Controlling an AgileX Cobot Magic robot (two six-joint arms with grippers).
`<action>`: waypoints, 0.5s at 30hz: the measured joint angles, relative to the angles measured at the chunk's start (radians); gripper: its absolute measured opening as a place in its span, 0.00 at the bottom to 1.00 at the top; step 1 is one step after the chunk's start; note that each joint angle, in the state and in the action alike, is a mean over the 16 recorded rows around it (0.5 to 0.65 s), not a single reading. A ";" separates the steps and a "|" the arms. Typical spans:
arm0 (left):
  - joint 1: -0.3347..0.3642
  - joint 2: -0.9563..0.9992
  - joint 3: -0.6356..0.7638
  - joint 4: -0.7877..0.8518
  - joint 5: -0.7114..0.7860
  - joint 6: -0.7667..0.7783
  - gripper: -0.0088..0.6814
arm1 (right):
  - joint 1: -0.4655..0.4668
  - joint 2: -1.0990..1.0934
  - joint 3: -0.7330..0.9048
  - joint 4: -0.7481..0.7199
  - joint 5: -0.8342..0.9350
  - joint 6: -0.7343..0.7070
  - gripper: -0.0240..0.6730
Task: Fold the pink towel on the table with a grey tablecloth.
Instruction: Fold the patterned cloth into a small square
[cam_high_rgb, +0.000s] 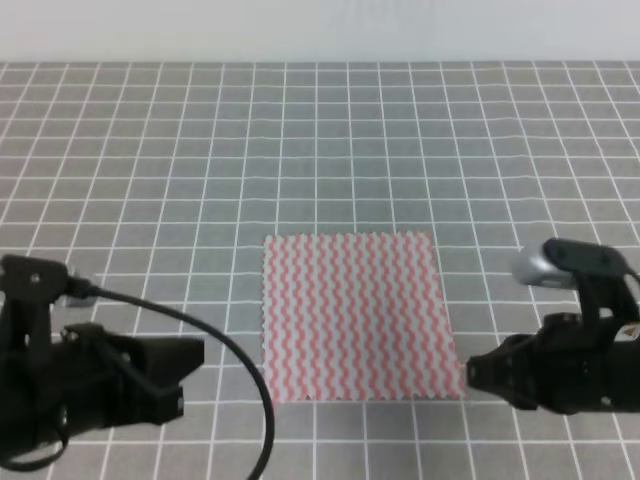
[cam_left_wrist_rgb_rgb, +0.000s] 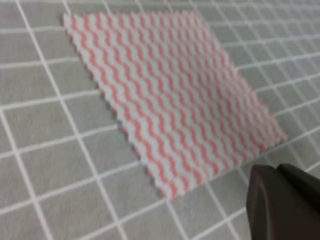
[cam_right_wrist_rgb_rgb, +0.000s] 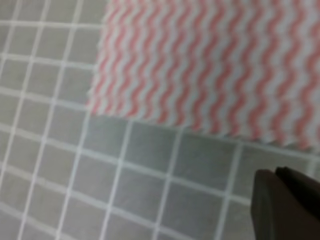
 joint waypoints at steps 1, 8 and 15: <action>-0.007 0.001 0.000 0.014 -0.004 -0.015 0.01 | -0.009 0.006 -0.003 -0.003 0.005 0.000 0.01; -0.115 0.009 -0.002 0.097 -0.111 -0.112 0.01 | -0.067 0.025 -0.009 -0.011 0.020 -0.001 0.02; -0.276 0.067 -0.022 0.104 -0.259 -0.132 0.01 | -0.083 0.051 -0.027 -0.004 0.024 -0.002 0.08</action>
